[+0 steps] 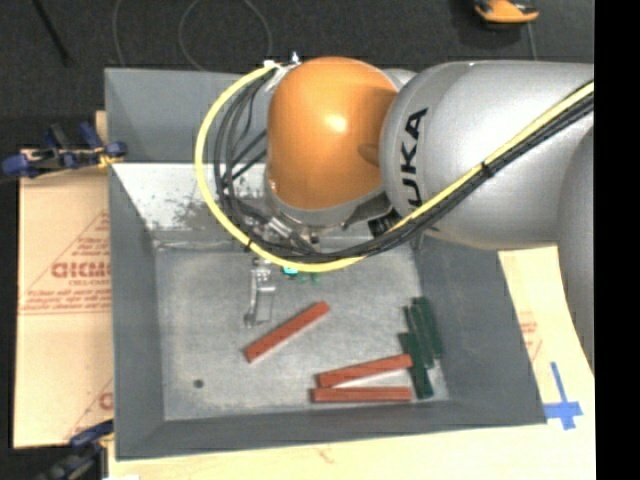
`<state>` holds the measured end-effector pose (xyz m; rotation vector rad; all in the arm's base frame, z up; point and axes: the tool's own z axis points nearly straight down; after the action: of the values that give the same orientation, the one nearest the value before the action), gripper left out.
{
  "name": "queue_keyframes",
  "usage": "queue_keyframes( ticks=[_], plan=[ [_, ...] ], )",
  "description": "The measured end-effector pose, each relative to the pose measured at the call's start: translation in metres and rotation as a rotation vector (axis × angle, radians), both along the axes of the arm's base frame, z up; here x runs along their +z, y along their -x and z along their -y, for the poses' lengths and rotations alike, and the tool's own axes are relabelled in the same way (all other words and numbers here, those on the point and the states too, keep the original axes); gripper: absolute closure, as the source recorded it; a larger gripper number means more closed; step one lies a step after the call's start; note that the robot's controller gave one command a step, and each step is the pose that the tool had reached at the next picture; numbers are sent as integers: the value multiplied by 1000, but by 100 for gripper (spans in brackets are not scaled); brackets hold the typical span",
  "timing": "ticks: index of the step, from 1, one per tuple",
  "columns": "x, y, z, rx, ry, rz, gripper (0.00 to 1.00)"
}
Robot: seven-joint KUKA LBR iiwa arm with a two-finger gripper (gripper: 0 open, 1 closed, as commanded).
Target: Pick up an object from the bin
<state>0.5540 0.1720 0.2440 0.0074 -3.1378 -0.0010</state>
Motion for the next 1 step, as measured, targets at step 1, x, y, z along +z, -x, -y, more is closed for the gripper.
queue_keyframes(
  ticks=[1],
  plan=[
    [-125,-15,55,216,2,1,0]
  ],
)
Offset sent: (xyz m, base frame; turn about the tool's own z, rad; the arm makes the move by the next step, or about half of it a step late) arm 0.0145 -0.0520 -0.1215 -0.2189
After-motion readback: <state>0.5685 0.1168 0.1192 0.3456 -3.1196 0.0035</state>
